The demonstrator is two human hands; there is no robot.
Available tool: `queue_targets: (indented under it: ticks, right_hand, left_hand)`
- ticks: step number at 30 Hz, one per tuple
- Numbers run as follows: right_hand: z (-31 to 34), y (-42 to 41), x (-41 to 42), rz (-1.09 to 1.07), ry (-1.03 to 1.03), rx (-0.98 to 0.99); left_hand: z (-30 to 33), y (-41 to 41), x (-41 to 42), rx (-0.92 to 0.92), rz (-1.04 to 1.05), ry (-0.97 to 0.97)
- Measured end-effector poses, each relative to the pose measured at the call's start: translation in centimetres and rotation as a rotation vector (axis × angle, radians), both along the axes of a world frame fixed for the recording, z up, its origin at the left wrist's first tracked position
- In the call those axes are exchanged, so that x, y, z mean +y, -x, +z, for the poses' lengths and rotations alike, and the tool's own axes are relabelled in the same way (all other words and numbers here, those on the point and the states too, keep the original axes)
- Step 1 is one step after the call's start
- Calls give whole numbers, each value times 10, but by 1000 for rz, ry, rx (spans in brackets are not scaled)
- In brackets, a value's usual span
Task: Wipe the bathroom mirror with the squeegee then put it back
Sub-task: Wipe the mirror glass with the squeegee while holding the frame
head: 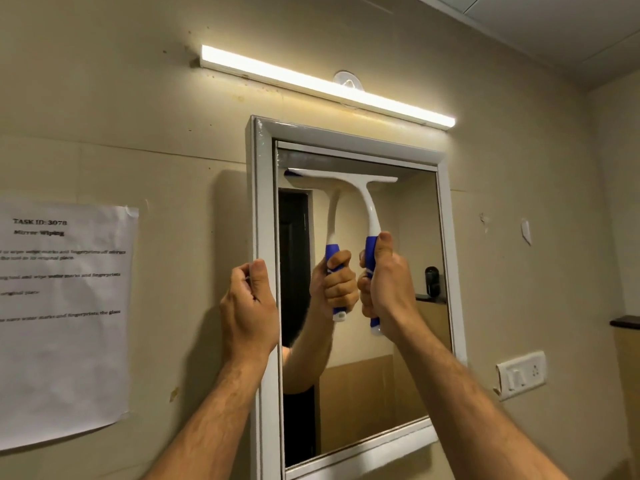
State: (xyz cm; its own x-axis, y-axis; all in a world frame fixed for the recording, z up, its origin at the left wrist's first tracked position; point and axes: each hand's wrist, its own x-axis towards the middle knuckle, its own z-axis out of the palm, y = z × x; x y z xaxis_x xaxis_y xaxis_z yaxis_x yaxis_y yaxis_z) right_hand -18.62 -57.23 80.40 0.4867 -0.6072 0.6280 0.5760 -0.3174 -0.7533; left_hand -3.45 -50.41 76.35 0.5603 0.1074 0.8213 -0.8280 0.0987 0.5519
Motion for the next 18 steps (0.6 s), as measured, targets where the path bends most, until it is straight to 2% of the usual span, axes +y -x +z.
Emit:
queue_targets:
  ticks: [3,7,14,18]
  right_hand:
    - [-21,-3,-1,45,-64,3]
    - [-81,-13,-16,-208,34,70]
    - [-109,-11,-23,-215,-13,118]
    - [-146,-13,-20,-224,-32,183]
  left_hand:
    - [-2,0,0,-3,14,7]
    - [-3,1,-1,4,25,10]
    - [-3,2,-2,-7,25,14]
    - [-3,5,0,2,17,13]
